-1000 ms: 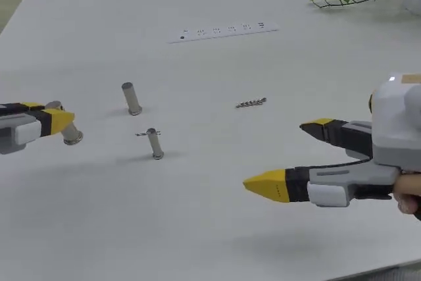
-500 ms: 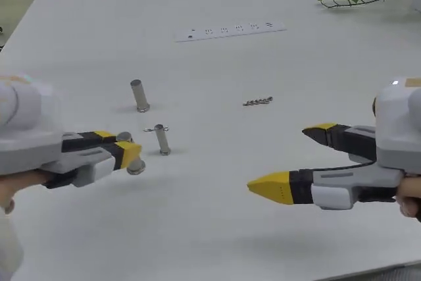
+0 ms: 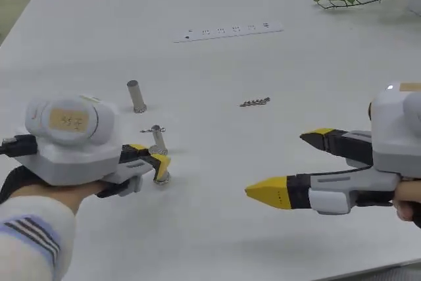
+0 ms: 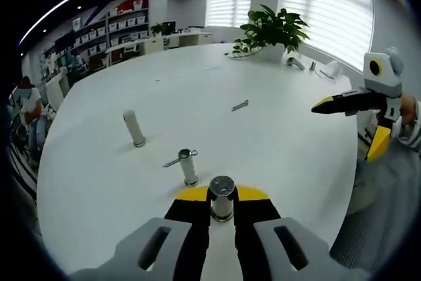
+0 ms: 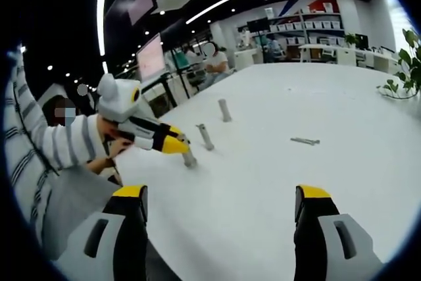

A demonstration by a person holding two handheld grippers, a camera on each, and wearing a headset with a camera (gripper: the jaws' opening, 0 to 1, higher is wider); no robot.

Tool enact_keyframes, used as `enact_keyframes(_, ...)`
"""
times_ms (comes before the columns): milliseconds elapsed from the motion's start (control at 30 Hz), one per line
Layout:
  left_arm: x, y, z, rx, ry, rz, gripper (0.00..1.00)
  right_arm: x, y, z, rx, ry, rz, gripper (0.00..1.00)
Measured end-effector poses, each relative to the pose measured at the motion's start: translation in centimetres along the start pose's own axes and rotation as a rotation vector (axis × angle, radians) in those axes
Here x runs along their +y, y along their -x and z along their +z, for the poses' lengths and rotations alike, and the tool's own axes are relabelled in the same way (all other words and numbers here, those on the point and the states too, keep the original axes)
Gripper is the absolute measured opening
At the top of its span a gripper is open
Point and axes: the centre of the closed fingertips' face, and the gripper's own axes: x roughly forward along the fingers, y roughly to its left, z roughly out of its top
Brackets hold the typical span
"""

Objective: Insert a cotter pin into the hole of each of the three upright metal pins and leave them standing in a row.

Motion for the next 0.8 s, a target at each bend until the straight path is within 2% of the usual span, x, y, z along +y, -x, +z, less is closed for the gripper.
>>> enact_keyframes(167,-0.5,-0.69,-0.18,0.001,0.009,0.018,0.11,0.02,-0.08,-0.26,0.008,-0.003,0.001,0.94)
enact_keyframes(267,-0.43,-0.96,-0.39,-0.015,0.034,0.052,0.11,0.06,-0.09,-0.24,0.004,-0.011,0.003,0.94)
enact_keyframes(400,-0.22,-1.08,-0.21,-0.035,0.041,0.069,0.11,0.15,-0.02,0.15,-0.018,-0.028,0.01,0.95)
enact_keyframes(567,-0.36,-1.05,-0.33,-0.03,-0.024,0.082,0.11,-0.06,-0.01,0.11,-0.019,-0.026,-0.002,0.96)
enact_keyframes(633,-0.45,-0.94,-0.39,-0.044,-0.024,0.086,0.11,-0.04,0.01,0.01,-0.017,-0.027,-0.001,0.96)
enact_keyframes(700,-0.46,-0.91,-0.31,-0.077,-0.018,0.087,0.11,-0.04,0.02,-0.1,-0.016,-0.029,-0.002,0.96)
enact_keyframes(800,-0.49,-0.84,-0.23,-0.085,-0.004,0.083,0.12,-0.02,0.0,-0.25,-0.011,-0.03,-0.001,0.96)
